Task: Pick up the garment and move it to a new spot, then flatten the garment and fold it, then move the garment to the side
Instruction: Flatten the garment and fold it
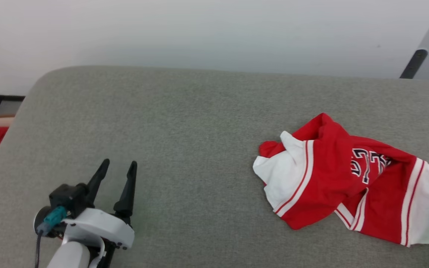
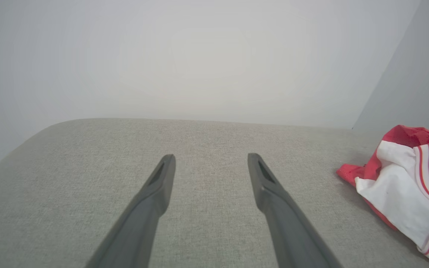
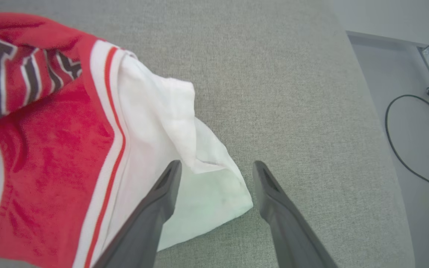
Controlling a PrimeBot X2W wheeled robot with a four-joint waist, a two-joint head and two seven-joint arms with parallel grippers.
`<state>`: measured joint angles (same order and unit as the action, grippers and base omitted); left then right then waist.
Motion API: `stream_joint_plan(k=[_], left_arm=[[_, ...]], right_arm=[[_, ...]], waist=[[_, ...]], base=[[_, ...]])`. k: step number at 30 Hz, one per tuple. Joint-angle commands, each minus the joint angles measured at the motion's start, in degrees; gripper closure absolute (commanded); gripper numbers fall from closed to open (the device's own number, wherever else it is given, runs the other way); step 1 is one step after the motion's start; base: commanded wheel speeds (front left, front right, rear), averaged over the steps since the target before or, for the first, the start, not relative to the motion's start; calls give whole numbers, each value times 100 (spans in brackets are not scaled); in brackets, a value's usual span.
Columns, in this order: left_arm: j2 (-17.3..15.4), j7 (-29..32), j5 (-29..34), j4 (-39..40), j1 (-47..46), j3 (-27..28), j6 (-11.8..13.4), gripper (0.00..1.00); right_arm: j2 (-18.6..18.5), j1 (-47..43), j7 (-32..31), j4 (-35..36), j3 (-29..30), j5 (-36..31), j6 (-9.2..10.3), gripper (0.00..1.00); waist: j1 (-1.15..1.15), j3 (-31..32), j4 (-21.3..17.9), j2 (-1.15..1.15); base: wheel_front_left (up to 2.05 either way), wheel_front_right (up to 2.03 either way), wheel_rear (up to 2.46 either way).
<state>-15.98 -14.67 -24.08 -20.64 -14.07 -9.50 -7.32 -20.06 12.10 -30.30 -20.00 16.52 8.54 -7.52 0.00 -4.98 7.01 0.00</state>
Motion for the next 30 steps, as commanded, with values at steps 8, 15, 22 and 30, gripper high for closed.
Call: stream_joint_plan(k=[8, 15, 22, 30], left_arm=[[-294, 652, -427, 509, -286, -578, -25, 0], [-521, 1561, -1073, 885, -557, -1089, -23, 0], [-684, 3149, -1891, 825, -1054, -1509, -21, 0], [-644, 4597, -2389, 341, -1664, -1762, 32, 0]], right_arm=[[454, -442, 651, 1160, -294, 81, 6, 0], [963, -817, 1134, 1801, -454, -40, 6, 0], [1438, -1039, 1354, 2084, -629, -32, 6, 0], [1613, -1048, 1420, 2012, -698, -2, 6, 0]], waist=[[0, 303, -551, 0], [0, 388, -905, 0], [0, 402, -1337, 0], [0, 309, -1784, 0]], base=[[0, 0, 0], [0, 0, 0], [0, 0, 0], [0, 0, 0]])
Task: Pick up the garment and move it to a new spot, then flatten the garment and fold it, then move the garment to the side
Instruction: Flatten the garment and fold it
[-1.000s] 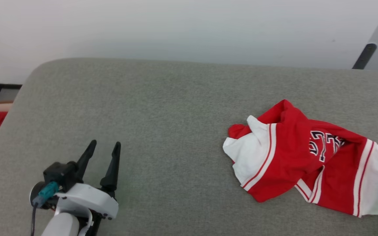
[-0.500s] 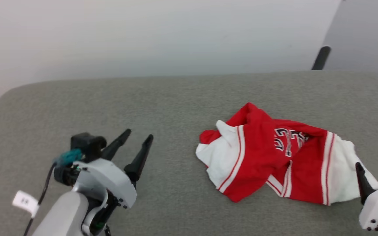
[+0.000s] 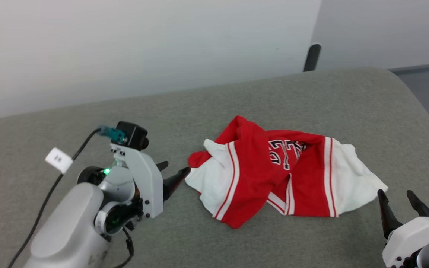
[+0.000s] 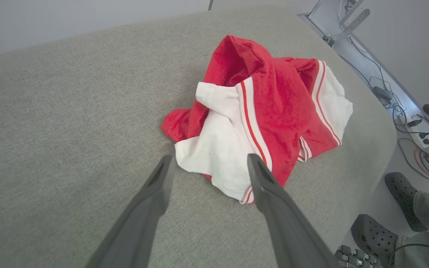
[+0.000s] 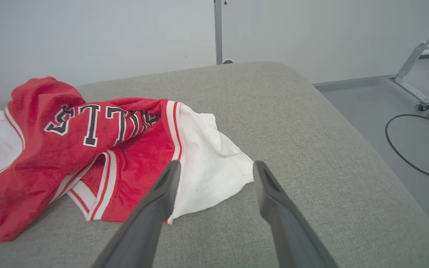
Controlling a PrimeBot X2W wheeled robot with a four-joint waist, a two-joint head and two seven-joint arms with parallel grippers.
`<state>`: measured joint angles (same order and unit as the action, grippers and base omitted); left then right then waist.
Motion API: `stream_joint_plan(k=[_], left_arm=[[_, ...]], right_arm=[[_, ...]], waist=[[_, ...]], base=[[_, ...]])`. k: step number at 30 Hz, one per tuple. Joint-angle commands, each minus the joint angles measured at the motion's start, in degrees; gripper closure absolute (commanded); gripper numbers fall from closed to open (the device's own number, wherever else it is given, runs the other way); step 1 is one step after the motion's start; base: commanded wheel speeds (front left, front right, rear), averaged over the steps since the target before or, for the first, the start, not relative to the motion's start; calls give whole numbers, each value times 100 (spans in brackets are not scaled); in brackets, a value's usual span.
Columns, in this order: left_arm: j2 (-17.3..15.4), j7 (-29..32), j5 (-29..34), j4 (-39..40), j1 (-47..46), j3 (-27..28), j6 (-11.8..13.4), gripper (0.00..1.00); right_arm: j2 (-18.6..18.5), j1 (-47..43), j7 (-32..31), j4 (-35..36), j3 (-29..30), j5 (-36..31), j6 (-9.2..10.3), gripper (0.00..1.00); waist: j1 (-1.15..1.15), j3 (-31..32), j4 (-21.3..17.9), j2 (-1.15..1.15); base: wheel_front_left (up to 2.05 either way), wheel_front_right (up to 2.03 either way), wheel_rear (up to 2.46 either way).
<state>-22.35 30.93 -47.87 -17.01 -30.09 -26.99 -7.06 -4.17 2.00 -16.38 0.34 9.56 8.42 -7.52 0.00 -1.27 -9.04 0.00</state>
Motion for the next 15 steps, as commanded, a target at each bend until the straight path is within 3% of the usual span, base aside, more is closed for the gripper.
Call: stream_joint_plan(k=[1, 15], left_arm=[[-11, 145, -6, -87, -133, -44, 40, 0], [-26, 819, 286, -1074, -949, -480, 37, 0]], right_arm=[[35, -35, 38, -46, -15, 40, 6, 0], [100, 235, 450, -508, -254, 232, 6, 0]], waist=[[0, -93, -229, 0], [0, -725, -817, 0]], base=[[0, 0, 0], [0, 0, 0]])
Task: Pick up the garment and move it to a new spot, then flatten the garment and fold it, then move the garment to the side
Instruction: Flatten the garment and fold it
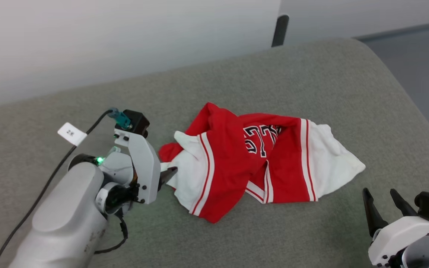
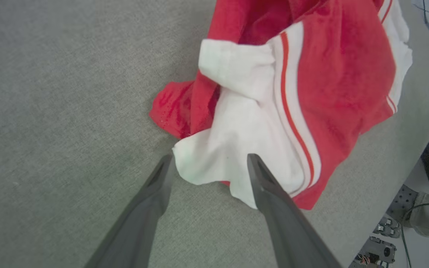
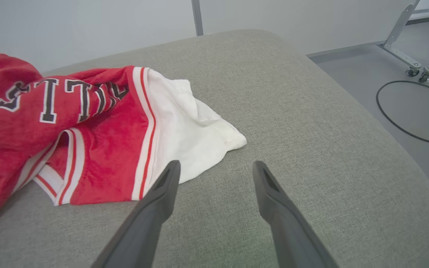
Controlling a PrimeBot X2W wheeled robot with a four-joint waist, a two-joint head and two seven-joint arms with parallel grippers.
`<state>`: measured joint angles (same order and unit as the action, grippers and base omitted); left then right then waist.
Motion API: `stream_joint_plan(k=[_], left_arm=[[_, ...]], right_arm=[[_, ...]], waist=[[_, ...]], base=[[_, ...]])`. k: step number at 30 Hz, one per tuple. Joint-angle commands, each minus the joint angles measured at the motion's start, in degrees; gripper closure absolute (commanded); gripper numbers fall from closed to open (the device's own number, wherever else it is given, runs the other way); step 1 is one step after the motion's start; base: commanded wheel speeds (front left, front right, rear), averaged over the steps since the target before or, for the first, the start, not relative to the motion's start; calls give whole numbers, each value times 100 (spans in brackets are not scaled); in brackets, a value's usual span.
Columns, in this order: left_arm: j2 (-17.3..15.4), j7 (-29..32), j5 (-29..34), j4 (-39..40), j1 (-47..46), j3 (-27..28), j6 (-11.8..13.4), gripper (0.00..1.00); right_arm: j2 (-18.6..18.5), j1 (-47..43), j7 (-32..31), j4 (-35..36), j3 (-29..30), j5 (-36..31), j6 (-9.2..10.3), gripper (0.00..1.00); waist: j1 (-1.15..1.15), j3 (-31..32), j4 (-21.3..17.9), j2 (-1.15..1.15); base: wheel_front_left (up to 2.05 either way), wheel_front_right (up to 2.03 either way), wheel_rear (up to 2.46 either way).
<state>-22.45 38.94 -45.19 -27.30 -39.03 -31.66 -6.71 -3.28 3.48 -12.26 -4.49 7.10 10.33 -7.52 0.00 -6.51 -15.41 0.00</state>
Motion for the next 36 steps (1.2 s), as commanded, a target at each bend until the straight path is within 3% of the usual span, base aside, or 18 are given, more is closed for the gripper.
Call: stream_joint_plan(k=[1, 11, 13, 14, 15, 25, 36], left_arm=[[-25, 24, 43, -106, -83, -31, 3, 0], [-14, 174, 214, -787, -297, -286, -13, 0], [34, 200, 178, -916, -300, -292, 0, 35], [68, 218, 146, -964, -312, -290, -1, 72], [98, 241, 118, -1016, -327, -284, 8, 100], [140, 364, 65, -1227, -610, -274, 79, 100], [-283, 328, -23, -952, -625, -41, 228, 100]], right_arm=[[15, 113, 73, -55, -22, 55, 6, 0], [27, 357, 346, -425, -120, 136, 6, 0], [28, 399, 391, -499, -132, 145, 6, 0], [28, 425, 421, -527, -140, 150, 6, 0], [28, 444, 434, -555, -144, 146, 6, 0], [-95, 419, 525, -771, -50, 103, 6, 0], [-241, 162, 339, -751, 117, 54, 6, 0]], waist=[[0, -244, -204, 0], [0, -572, -320, 0], [0, -598, -325, 0], [0, -607, -323, 0], [0, -611, -317, 0], [0, -479, -67, 0], [0, -95, 574, 0]], base=[[0, 0, 0], [0, 0, 0], [0, 0, 0], [0, 0, 0], [0, 0, 0], [0, 0, 0], [0, 0, 0]])
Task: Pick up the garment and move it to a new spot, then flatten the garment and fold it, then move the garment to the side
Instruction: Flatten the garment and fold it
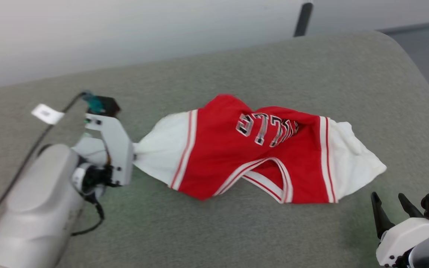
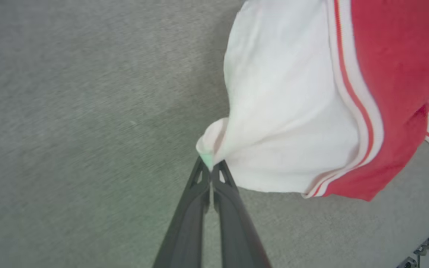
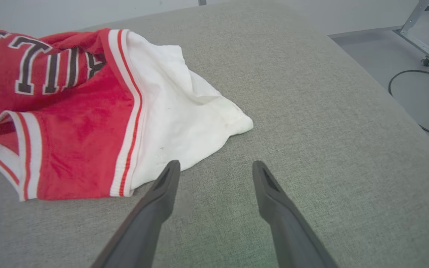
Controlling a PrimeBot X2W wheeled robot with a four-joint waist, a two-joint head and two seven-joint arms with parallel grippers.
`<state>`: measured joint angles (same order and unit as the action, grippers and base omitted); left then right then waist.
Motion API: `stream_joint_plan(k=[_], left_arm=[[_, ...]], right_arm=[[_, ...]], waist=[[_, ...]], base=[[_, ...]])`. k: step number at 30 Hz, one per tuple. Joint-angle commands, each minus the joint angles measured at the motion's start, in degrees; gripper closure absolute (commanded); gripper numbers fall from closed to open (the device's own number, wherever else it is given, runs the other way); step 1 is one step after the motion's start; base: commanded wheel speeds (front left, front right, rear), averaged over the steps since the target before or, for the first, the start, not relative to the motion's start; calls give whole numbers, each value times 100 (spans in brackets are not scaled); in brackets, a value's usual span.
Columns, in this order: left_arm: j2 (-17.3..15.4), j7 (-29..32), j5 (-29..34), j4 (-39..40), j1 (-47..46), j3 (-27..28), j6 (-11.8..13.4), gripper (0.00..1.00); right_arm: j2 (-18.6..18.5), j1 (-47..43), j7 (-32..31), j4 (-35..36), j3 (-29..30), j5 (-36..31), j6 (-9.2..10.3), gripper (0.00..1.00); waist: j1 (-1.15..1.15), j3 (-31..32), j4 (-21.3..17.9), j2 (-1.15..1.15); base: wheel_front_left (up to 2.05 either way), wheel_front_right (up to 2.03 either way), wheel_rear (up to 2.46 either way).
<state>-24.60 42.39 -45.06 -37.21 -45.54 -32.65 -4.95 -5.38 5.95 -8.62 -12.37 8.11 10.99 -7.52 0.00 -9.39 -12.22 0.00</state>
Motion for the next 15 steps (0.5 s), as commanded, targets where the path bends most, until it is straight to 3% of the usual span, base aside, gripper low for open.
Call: stream_joint_plan(k=[1, 15], left_arm=[[-114, -8, -77, 63, 65, 103, 79, 100], [-958, -25, -305, 543, 856, 551, 566, 100]], right_arm=[[-32, -99, -41, 45, 29, -7, 6, 0], [-34, -462, -292, 228, 120, -145, 6, 0]], waist=[[0, 225, 309, 0], [0, 596, 986, 0]], base=[[0, 0, 0], [0, 0, 0]])
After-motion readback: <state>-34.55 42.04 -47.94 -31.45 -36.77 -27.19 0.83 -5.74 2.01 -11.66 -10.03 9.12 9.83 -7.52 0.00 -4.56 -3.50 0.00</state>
